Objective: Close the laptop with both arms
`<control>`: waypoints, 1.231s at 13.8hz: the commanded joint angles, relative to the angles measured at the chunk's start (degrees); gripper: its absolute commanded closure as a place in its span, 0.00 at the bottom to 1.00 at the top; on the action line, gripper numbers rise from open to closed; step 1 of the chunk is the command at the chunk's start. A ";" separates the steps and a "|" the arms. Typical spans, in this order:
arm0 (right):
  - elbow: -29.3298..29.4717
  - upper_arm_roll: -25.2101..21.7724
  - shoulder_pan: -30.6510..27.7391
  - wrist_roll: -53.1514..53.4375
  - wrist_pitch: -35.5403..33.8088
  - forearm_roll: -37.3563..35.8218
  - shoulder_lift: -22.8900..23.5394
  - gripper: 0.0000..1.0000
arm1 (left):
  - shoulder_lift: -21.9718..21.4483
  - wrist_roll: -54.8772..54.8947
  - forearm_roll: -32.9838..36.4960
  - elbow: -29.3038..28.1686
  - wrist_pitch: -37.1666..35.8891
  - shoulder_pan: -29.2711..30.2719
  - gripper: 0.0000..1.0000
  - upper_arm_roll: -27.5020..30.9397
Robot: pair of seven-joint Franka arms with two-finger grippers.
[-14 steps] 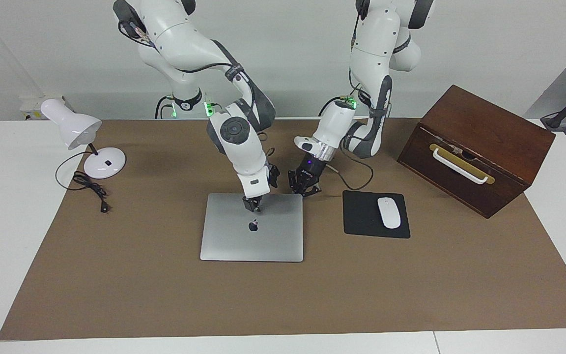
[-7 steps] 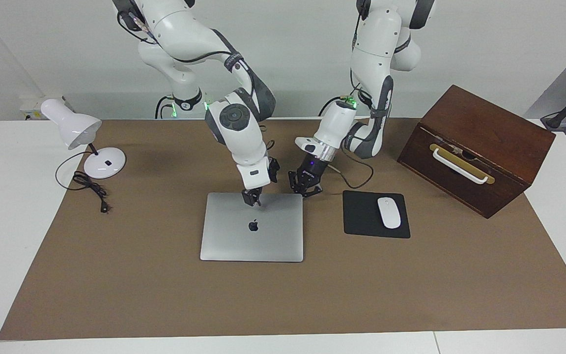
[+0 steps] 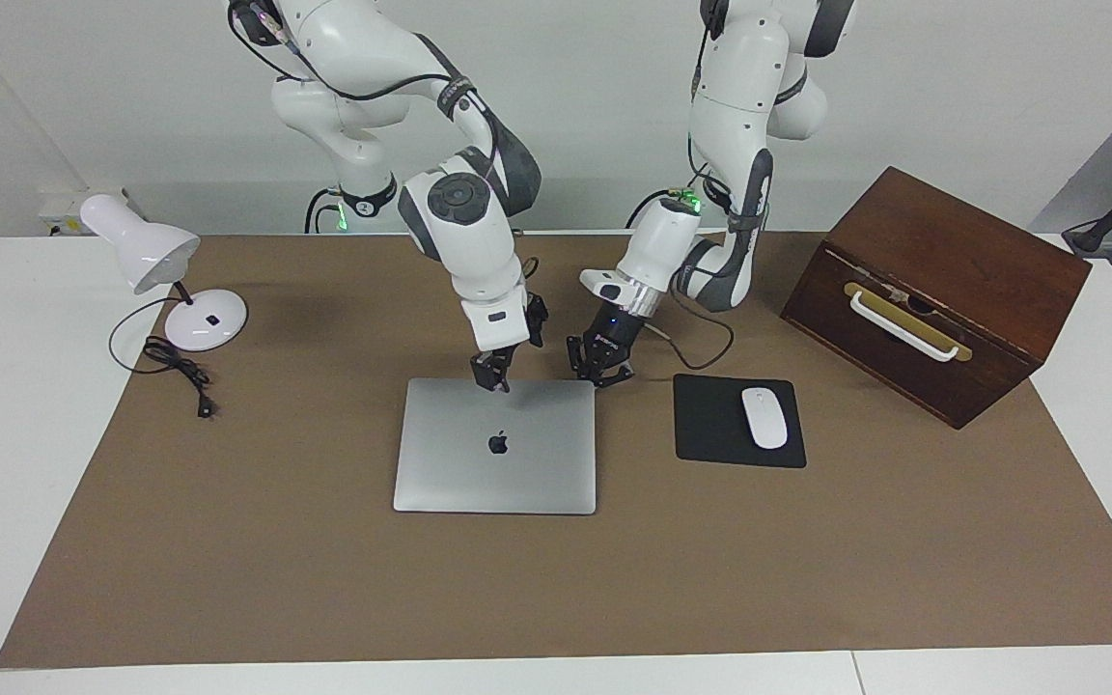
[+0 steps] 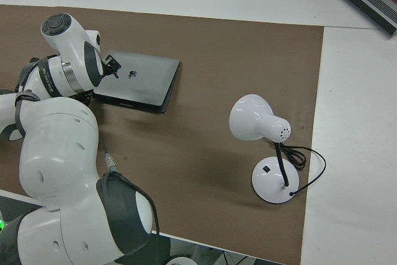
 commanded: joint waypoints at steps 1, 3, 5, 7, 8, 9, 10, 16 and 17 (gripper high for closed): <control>-1.32 0.19 -0.69 1.35 -1.43 0.42 -2.36 0.00 | 0.07 -0.16 1.27 -5.03 -2.01 1.49 1.00 0.85; -1.32 0.19 -0.78 1.43 -2.57 0.51 -3.33 0.00 | -0.72 -0.24 1.27 -6.00 -2.01 1.49 1.00 0.85; -1.32 0.19 -0.86 1.43 -3.62 0.51 -3.86 0.00 | -1.34 -0.68 1.27 -6.70 -2.01 1.49 1.00 0.85; -1.32 0.11 -1.04 1.43 -4.07 0.51 -4.65 0.00 | -1.43 -1.21 1.27 -6.80 -2.01 1.40 1.00 0.85; -1.32 0.11 -1.13 1.43 -4.59 0.51 -5.00 0.00 | -1.43 -2.17 1.27 -6.88 -2.01 1.31 1.00 0.85; -1.32 0.11 -1.21 1.43 -4.77 0.51 -5.18 0.00 | -1.60 -3.66 1.18 -6.88 -2.01 0.00 1.00 0.85; -1.32 0.11 -1.30 1.43 -5.21 0.51 -5.44 0.00 | -1.78 -4.89 1.18 -6.88 -2.01 -0.18 1.00 0.85; -0.88 0.11 -2.44 1.70 -6.00 0.42 -6.84 0.00 | -3.97 -10.53 1.18 -8.28 -2.53 -1.06 1.00 0.85; -0.62 0.11 -2.53 1.70 -6.35 0.25 -7.28 0.00 | -4.76 -10.70 1.18 -8.99 -2.53 -1.06 1.00 0.85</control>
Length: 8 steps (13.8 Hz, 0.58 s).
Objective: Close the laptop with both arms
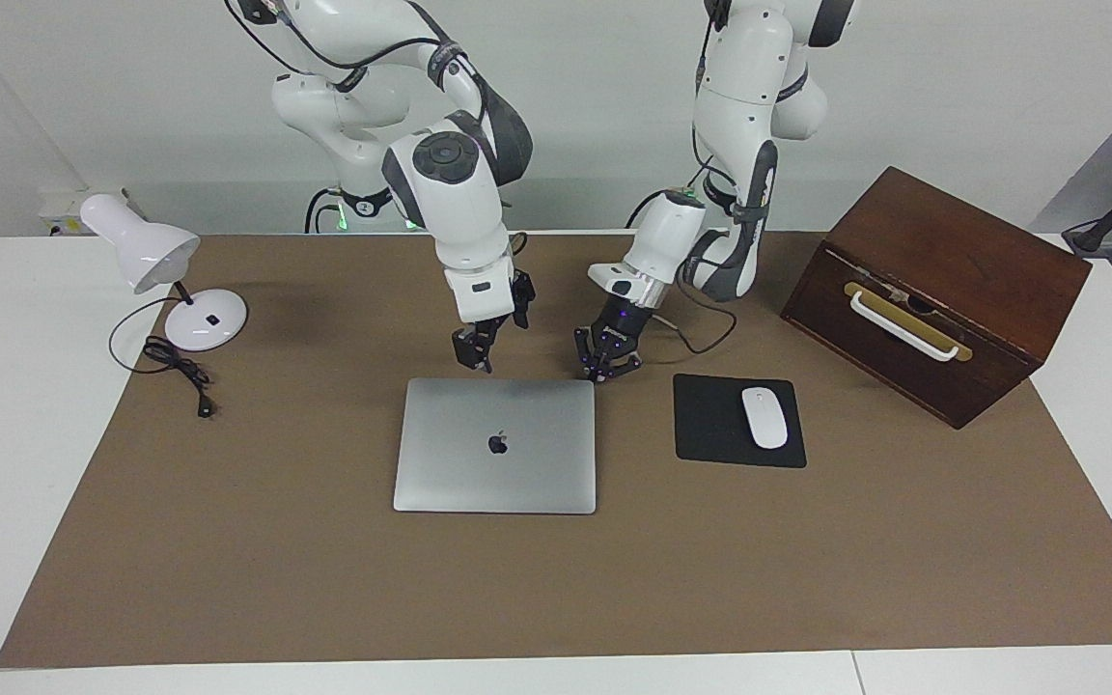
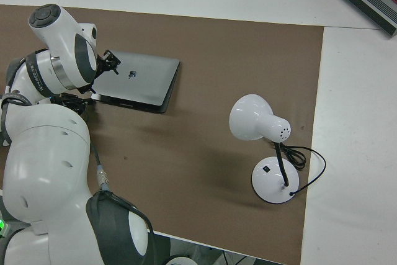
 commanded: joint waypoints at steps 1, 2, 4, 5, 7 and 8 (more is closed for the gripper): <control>-0.55 0.50 -1.25 1.19 -1.90 -0.28 -2.43 0.00 | -2.25 -2.32 1.15 -4.10 -2.72 -0.91 1.00 0.59; -0.55 0.50 -1.25 1.19 -2.08 -0.80 -2.78 0.00 | -2.68 -3.37 1.15 -4.11 -3.42 -1.08 1.00 0.59; -0.55 0.50 -1.78 1.19 -2.78 -0.90 -3.57 0.00 | -4.00 -5.39 1.15 -4.45 -4.39 -2.14 1.00 0.59; -0.20 0.50 -2.30 1.19 -3.91 -0.98 -4.19 0.00 | -5.14 -6.88 1.15 -4.54 -5.44 -2.31 1.00 0.50; 0.68 0.50 -2.92 1.19 -6.37 -0.98 -5.77 0.00 | -7.42 -9.08 1.15 -4.55 -9.65 -3.02 1.00 0.41; 1.20 0.41 -3.10 1.19 -7.95 -0.98 -6.21 0.00 | -8.57 -9.26 1.24 -4.55 -11.50 -3.02 1.00 0.24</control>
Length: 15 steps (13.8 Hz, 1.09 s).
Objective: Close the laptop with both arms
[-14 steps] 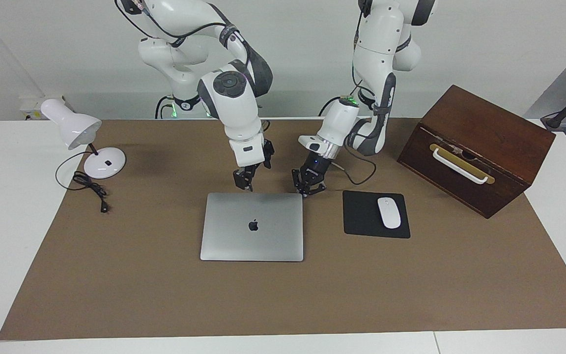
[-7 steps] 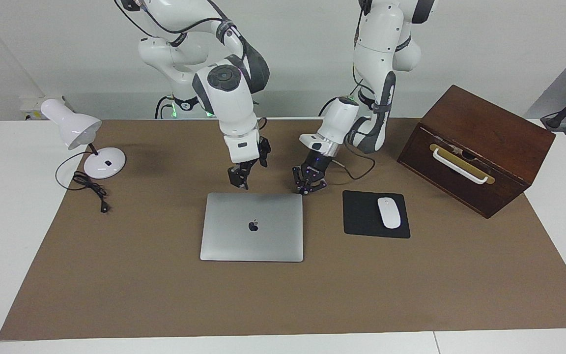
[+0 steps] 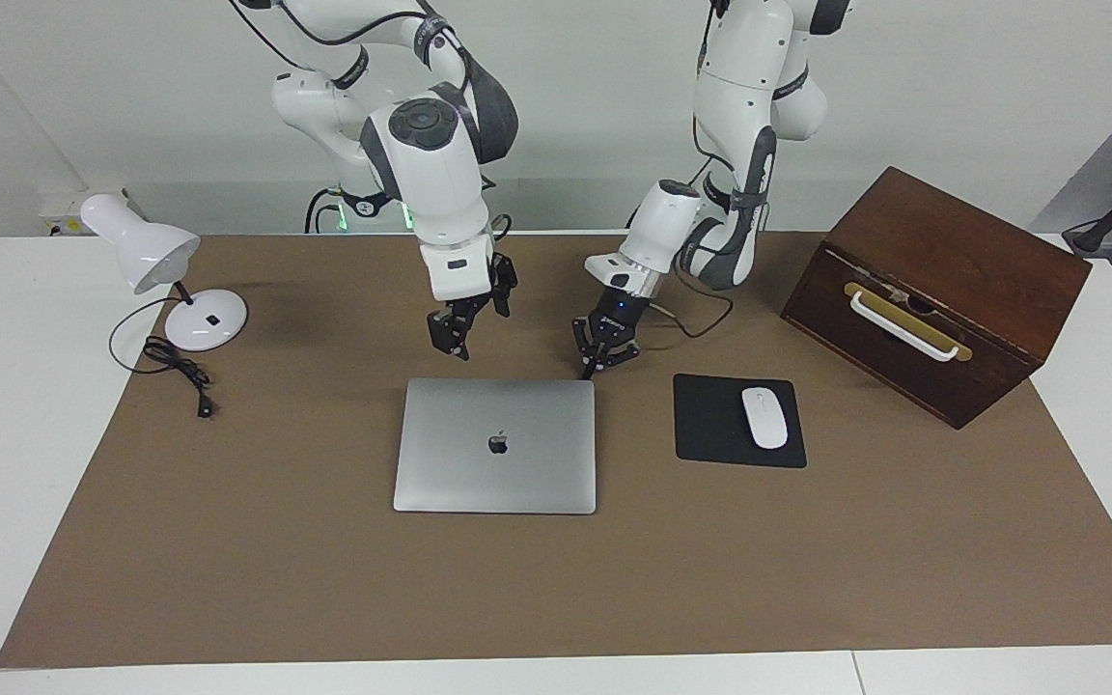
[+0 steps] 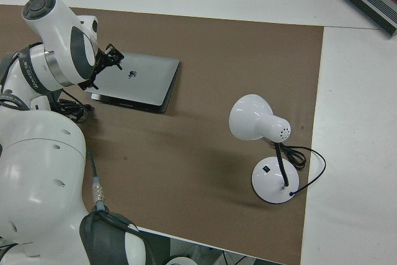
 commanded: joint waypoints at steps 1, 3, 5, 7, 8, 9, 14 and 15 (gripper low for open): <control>0.97 0.59 -1.25 1.19 -3.90 -0.71 -2.84 0.00 | -4.79 -2.54 1.23 -2.28 -5.50 -0.90 1.00 0.28; 1.15 0.51 -1.96 1.19 -5.92 -0.71 -4.08 0.00 | -5.32 -3.06 1.23 -2.28 -5.95 -1.07 1.00 0.28; 1.41 0.33 -2.22 1.19 -7.25 -0.71 -5.22 0.00 | -6.37 -3.68 1.23 -2.20 -8.22 -1.16 1.00 0.11; 1.50 0.24 -2.84 1.19 -8.30 -0.71 -6.36 0.00 | -8.65 -3.68 1.23 -2.20 -12.52 -1.16 1.00 -0.24; 1.59 -0.02 -2.93 1.19 -8.92 -0.71 -6.54 0.00 | -9.88 -3.68 1.23 -2.02 -14.81 -1.16 1.00 -0.33; 2.29 -0.02 -3.54 1.19 -9.97 -0.71 -7.06 0.00 | -10.76 -3.68 1.23 -2.02 -16.40 -1.16 1.00 -0.42; 4.57 -2.90 -5.83 1.19 -13.04 -0.18 -8.65 0.00 | -15.94 -3.59 0.71 -1.49 -25.80 -1.42 1.00 -0.68; 5.45 -4.31 -5.57 1.19 -13.92 -0.18 -8.57 0.00 | -16.82 -3.59 0.44 -1.41 -27.30 -2.38 1.00 -0.68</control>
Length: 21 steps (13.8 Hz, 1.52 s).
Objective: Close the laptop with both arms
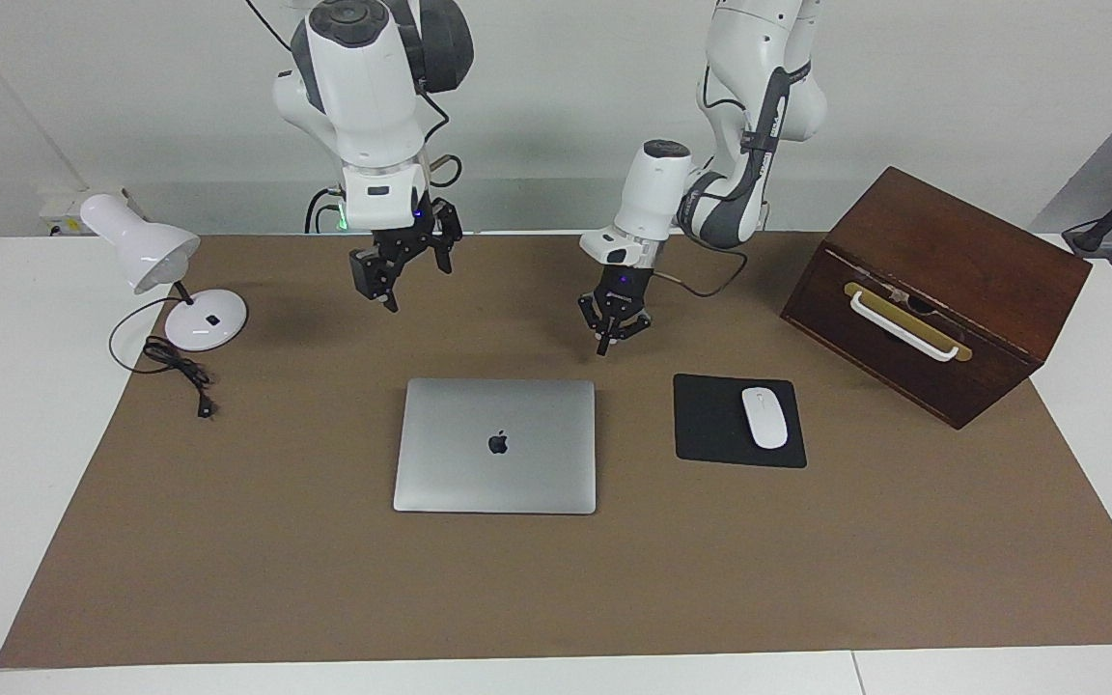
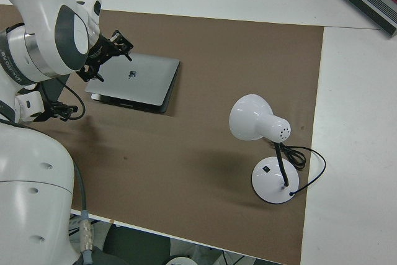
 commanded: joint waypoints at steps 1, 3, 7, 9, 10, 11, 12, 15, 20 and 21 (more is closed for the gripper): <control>2.33 -2.97 -0.31 1.26 -3.27 0.02 -0.23 0.00 | -4.19 -1.44 -0.69 -0.44 -5.76 -1.97 1.00 0.31; 3.56 -7.79 0.65 1.53 -6.17 0.54 -0.23 0.00 | -5.68 -1.44 -2.63 1.49 -10.93 -3.28 1.00 0.31; 3.83 -13.08 0.48 7.77 -7.50 0.54 -0.23 0.00 | -8.93 -0.91 -6.76 6.33 -22.46 -4.18 1.00 0.31; 3.83 -14.49 0.48 7.77 -8.11 0.54 -0.66 0.00 | -10.51 -0.82 -7.99 6.60 -24.57 -4.18 1.00 0.31; 4.01 -14.76 0.48 8.03 -9.68 0.63 -0.66 0.00 | -10.95 -0.82 -8.43 7.82 -26.76 -4.18 1.00 0.31; 4.79 -14.67 0.48 10.12 -11.35 0.63 -0.66 0.00 | -11.22 -0.73 -9.22 9.40 -29.39 -4.26 1.00 0.31; 6.02 -14.76 0.65 12.84 -12.67 0.46 -0.58 0.00 | -11.40 -0.47 -10.18 11.41 -32.55 -4.44 1.00 0.31; 5.15 -14.32 0.66 13.57 -12.77 0.19 -1.63 0.00 | -13.59 3.74 -14.57 15.38 -40.65 -4.61 1.00 0.40; 5.06 -13.71 0.92 14.27 -12.07 -1.20 -1.37 0.00 | -15.61 5.33 -15.64 17.94 -46.81 -4.26 1.00 1.27; 5.06 -13.01 0.92 14.88 -11.98 -1.91 -1.19 0.00 | -16.14 6.46 -16.25 19.24 -49.08 -4.09 1.00 1.63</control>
